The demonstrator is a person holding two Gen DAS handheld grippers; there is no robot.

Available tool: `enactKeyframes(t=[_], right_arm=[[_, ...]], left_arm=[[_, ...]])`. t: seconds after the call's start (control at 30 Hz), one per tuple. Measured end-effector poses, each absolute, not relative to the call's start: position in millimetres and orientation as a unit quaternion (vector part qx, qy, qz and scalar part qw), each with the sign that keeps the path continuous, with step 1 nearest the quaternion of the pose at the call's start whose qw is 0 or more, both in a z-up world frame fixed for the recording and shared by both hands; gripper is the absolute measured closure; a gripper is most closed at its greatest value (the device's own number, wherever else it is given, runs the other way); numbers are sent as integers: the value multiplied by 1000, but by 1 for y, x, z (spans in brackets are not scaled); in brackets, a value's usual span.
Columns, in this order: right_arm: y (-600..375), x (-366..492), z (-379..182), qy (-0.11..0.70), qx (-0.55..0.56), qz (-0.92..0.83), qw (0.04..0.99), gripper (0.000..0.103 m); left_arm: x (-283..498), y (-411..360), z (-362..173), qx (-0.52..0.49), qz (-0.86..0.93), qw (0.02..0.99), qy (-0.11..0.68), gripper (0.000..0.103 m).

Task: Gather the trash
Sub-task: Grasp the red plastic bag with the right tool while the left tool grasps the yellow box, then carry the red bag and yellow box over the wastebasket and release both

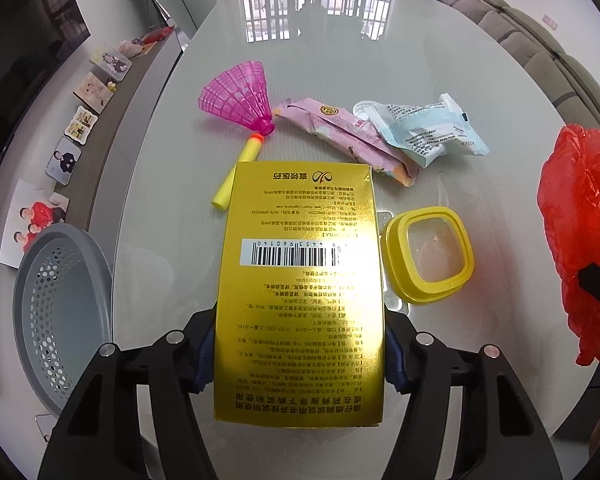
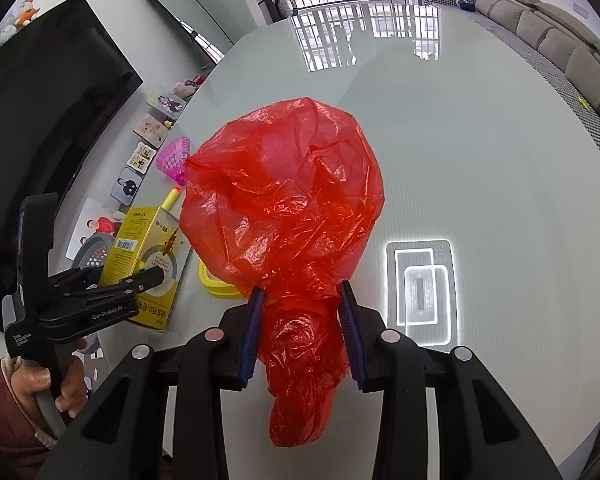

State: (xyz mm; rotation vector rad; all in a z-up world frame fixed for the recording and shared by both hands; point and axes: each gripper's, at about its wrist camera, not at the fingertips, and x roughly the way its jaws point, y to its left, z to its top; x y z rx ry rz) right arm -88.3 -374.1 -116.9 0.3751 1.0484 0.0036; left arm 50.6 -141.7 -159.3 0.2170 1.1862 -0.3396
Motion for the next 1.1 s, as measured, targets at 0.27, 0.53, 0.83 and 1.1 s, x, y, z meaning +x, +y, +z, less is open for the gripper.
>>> enactKeyframes(t=[0.27,0.53,0.83,1.1], right_arm=[[-369,-93,-99,492,164,23,855,68],[-328,-88,-84,486,114,102,860,68],[-248,-64,-69,483,77,191,851,68],[-144,-23,-63,484,57,233,841,68]], left_arm=[[40,-116,-120,79,-136,830,536,41],[16,-70,-85,55,-85,859,502,41],[-6,9,-61,20,-22,873,487,41],[8,101,-60,7,10,871,492,41]])
